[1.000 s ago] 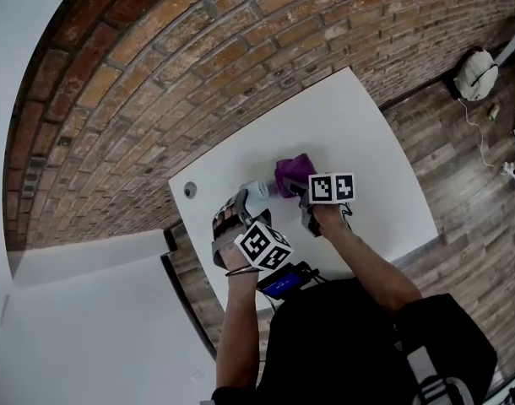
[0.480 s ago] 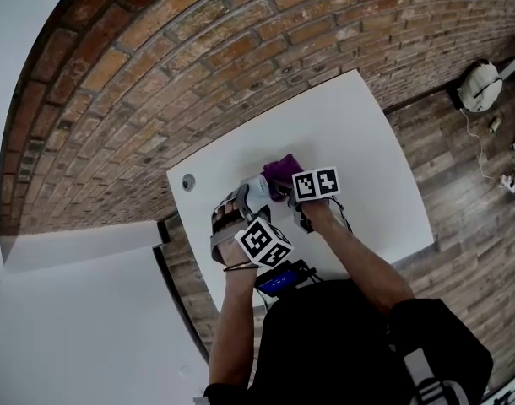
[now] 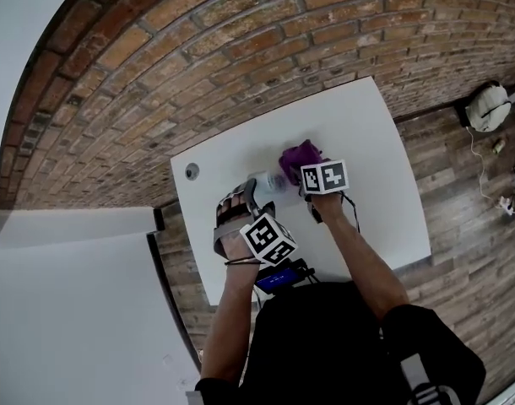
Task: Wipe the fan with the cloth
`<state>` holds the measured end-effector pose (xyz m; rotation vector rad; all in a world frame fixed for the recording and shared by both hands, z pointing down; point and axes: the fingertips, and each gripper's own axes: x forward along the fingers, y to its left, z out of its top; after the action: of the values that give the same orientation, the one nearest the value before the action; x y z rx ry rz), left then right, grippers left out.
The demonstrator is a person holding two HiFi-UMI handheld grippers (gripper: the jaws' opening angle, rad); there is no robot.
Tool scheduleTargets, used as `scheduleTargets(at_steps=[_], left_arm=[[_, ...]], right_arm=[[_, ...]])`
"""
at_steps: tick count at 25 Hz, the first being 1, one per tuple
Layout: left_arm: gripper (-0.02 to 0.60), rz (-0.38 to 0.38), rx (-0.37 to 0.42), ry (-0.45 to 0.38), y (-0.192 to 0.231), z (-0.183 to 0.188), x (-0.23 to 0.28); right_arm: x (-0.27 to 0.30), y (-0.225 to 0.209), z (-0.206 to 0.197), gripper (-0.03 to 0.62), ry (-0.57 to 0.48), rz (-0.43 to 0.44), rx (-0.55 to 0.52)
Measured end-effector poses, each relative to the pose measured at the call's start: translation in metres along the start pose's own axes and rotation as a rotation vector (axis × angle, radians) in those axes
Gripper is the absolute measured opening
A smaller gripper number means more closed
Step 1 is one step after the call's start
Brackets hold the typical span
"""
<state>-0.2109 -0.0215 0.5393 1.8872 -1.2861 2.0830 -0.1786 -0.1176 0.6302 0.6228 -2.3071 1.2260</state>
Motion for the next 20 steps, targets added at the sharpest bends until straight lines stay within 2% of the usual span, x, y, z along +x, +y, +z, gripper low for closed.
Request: scheduleTargets(at_steps=[2,6,10,13,17,18,20], left_arm=[[0.326,0.002,-0.002,-0.001,0.001,-0.001,0.001],[0.327,0.0,-0.011,0.001,-0.001,-0.001,0.0],[0.327,0.003,-0.006,0.0,0.001,0.001,0.0],[0.327,0.01,-0.007,0.001,0.003,0.0,0.0],[0.327,0.008,-0.019,-0.006,0.001,0.0,0.0],[0.327,0.006,-0.023,-0.01,0.0,0.0,0.0],[0.327,0.001,-0.035,-0.026,0.0,0.002,0.0]], right_arm=[[0.006,0.003,0.011,0.071,-0.03,0.037,0.052],[0.037,0.021,-0.024,0.072,0.127,0.141,0.099],[0.027,0.025,-0.042,0.072,0.114,0.134,0.153],[0.014,0.034,-0.063,0.072,0.123,0.147,0.154],[0.0,0.059,-0.124,0.072,0.269,0.223,0.105],[-0.003,0.061,-0.13,0.072,0.279,0.232,0.104],[-0.01,0.055,-0.115,0.072,0.222,0.206,0.11]])
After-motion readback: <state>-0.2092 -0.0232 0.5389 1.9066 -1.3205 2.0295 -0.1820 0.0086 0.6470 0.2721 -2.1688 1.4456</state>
